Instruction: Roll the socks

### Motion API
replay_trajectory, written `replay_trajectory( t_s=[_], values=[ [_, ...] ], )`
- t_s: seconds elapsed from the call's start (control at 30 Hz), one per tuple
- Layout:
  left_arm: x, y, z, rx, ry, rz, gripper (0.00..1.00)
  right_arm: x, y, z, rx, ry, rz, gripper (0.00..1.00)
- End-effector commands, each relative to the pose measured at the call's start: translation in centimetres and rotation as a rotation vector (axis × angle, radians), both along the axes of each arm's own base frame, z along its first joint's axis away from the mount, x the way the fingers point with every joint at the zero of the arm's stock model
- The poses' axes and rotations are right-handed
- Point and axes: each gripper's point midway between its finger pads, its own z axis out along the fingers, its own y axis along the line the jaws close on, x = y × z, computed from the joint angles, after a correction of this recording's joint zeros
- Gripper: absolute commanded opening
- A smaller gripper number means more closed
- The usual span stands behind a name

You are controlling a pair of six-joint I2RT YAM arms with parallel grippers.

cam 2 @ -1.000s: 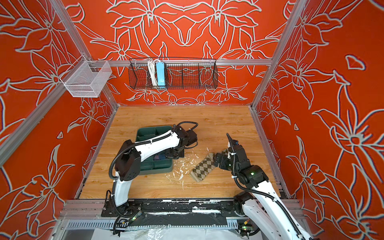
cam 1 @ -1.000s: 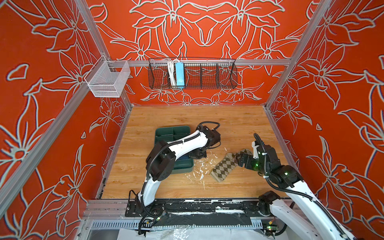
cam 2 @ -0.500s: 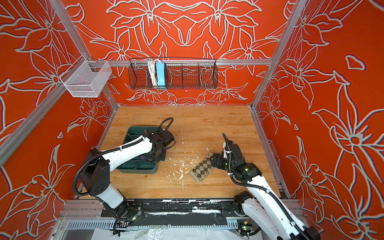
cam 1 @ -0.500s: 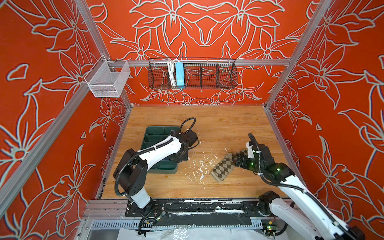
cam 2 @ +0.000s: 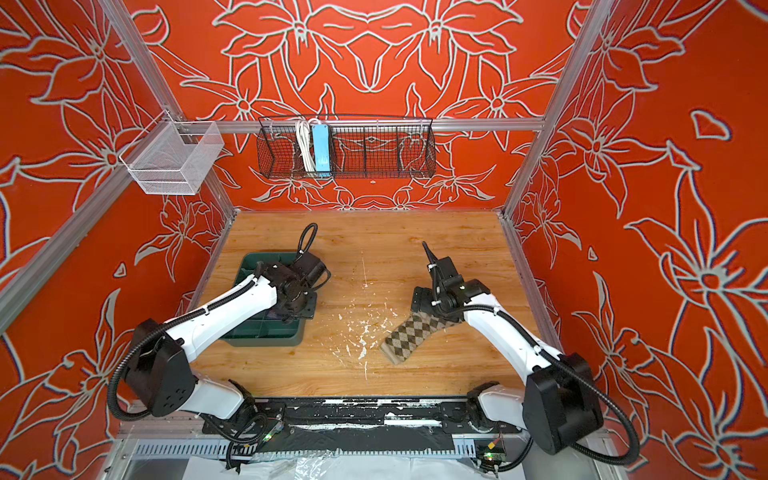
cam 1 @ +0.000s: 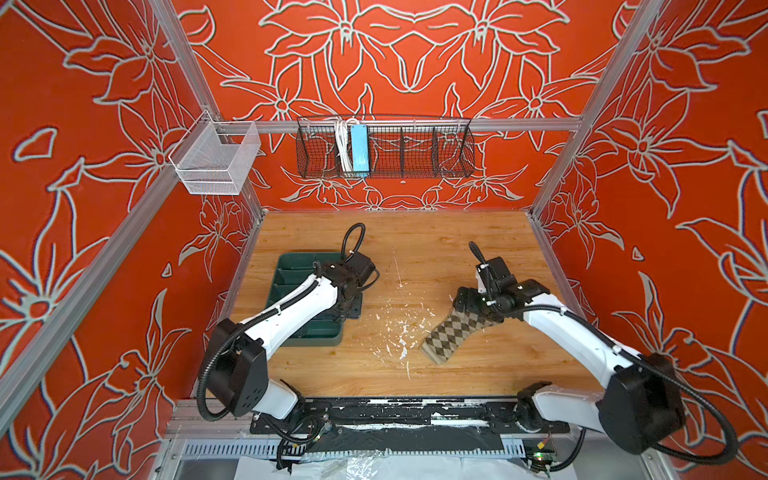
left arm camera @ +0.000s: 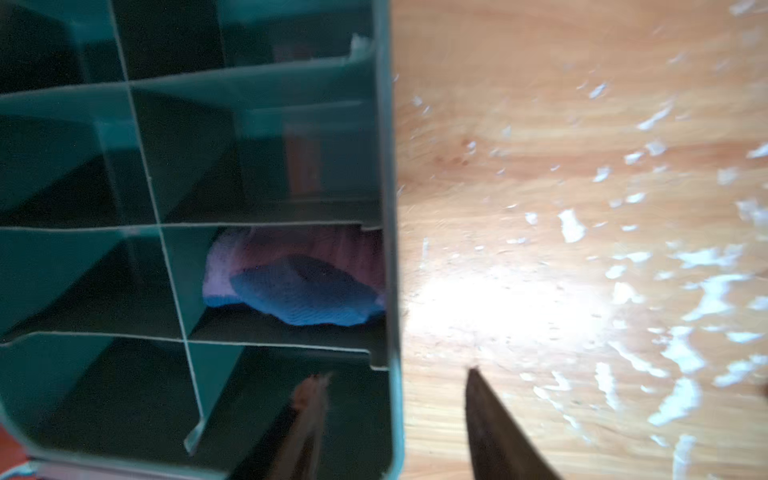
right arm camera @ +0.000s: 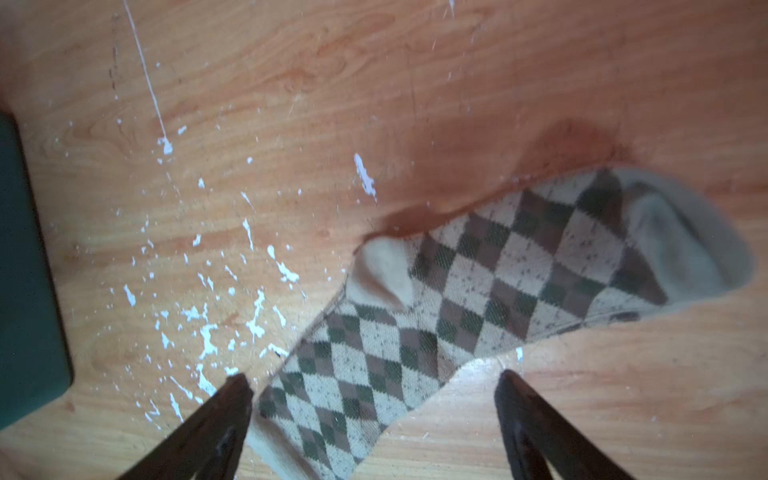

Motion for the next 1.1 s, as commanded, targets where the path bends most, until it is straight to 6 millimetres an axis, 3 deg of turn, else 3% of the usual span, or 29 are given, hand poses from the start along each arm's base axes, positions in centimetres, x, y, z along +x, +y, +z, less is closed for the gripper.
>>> replay_trajectory(
  t_s=[0.0,0.17,0.23,0.33,0.47,0.6,0.77,0.93,1.07],
  values=[
    [1.0,-0.7,3.0,-0.042,-0.062,-0.023,0.77,0.1,-1.6,0.6,-0.099,0.076,-0.059,0.94],
    [2.4,-3.5,6.2,-0.191,-0.196,-0.143,0.83,0.5,-3.4,-0.2,-0.187,0.099,-0.130,0.97],
    [2.2,-5.7,7.2,-0.298,-0.237,-0.227,0.84,0.3,-3.9,-1.2,-0.189,0.114,-0.158,0.97],
    [0.7,-10.7,7.9,-0.466,-0.271,-0.419,0.84,0.1,-4.2,-3.0,-0.167,0.145,-0.169,0.97],
    [-2.2,-17.3,6.1,-0.460,-0.302,-0.734,0.85,-0.2,-5.2,-5.1,-0.175,0.199,-0.194,0.97],
    [-2.2,-20.8,2.5,-0.463,-0.200,-0.731,0.81,-0.1,-5.6,-6.1,-0.169,0.221,-0.202,0.97],
    [-2.1,-23.7,-1.7,-0.478,-0.120,-0.636,0.65,0.5,-5.3,-7.3,-0.150,0.198,-0.181,0.96],
    [-1.0,-24.1,-4.2,-0.456,-0.118,-0.493,0.67,1.8,-4.6,-8.2,-0.142,0.179,-0.122,0.96],
    [-0.6,-22.7,-3.6,-0.446,-0.165,-0.418,0.76,2.6,-3.0,-9.4,-0.114,0.222,-0.045,0.98]
  ],
)
